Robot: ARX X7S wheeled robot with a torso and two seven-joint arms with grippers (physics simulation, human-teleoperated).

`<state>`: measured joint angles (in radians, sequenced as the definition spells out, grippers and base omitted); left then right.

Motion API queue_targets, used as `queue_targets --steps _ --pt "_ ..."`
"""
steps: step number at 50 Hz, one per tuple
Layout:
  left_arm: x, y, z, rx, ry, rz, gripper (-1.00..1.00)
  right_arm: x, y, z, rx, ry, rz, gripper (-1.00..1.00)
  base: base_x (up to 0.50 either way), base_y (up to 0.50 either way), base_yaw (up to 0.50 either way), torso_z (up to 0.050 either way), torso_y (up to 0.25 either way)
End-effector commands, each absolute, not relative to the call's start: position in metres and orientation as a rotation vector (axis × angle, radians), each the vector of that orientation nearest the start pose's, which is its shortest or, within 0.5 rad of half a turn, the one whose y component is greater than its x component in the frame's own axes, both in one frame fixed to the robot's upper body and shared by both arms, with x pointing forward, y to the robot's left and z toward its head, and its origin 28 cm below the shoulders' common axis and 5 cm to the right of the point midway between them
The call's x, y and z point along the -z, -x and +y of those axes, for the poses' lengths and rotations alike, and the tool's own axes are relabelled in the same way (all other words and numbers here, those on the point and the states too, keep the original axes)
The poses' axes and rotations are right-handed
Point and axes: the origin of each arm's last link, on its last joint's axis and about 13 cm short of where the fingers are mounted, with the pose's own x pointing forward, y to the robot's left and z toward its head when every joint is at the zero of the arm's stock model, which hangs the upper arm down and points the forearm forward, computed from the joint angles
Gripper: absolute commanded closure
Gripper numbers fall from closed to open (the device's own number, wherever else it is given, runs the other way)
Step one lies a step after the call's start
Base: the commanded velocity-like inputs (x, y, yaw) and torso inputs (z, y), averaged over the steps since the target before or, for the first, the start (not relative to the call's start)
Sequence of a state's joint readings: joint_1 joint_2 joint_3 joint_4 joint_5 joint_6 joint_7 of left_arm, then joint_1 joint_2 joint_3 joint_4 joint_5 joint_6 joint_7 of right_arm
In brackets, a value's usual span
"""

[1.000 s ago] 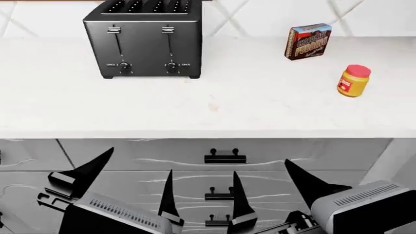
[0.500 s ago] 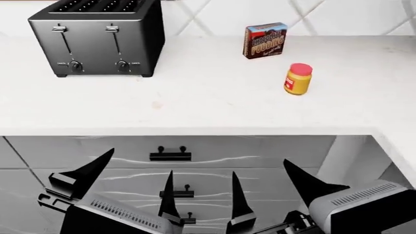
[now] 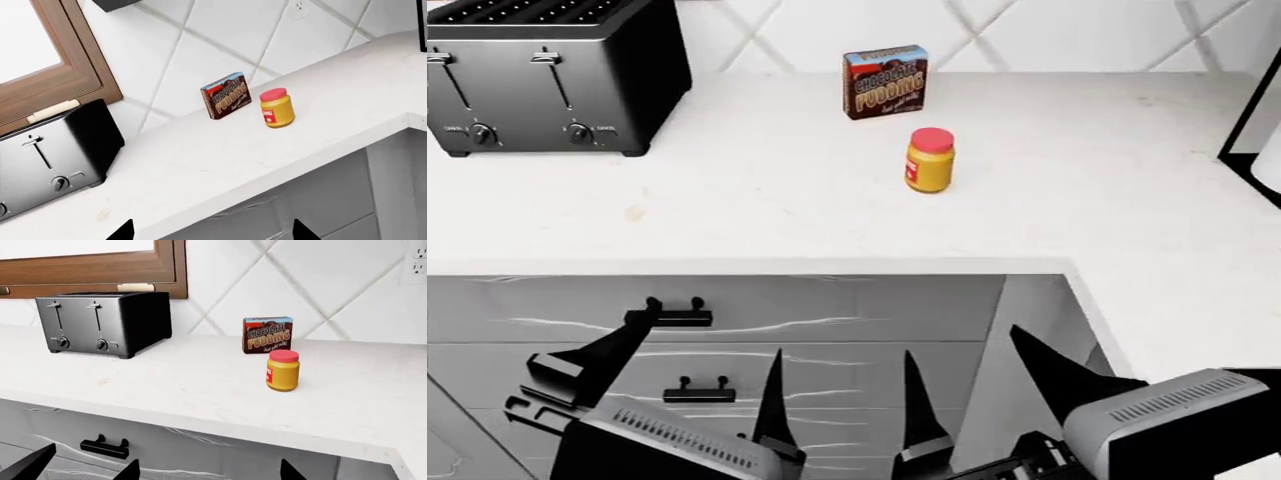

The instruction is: Pick the canned food and peanut butter from the counter and place them in the cabinets closest to them.

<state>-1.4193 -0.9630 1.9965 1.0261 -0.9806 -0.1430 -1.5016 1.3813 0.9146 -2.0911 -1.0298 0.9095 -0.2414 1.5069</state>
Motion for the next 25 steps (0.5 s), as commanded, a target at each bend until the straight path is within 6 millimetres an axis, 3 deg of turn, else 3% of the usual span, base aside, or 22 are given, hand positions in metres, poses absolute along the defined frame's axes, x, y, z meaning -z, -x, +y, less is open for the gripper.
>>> queue_targets --steps 1,7,25 --pt "-0.1817 -0.1187 0.1986 0.203 -0.340 -0.077 -1.00 -0.1918 -0.1040 -0.0760 -0.288 -0.017 -0.017 -1.00 0.00 0.00 0.00 0.000 0.000" --pt "-0.1811 -0.1185 0.1991 0.203 -0.338 -0.077 -1.00 -0.1927 -0.1033 -0.0757 -0.297 -0.019 -0.021 -1.00 0.00 0.00 0.00 0.000 0.000" --pt "-0.1801 -0.1191 0.1994 0.202 -0.335 -0.075 -1.00 -0.1931 -0.1031 -0.0753 -0.318 -0.026 -0.028 -1.00 0.50 -0.01 0.00 0.000 0.000"
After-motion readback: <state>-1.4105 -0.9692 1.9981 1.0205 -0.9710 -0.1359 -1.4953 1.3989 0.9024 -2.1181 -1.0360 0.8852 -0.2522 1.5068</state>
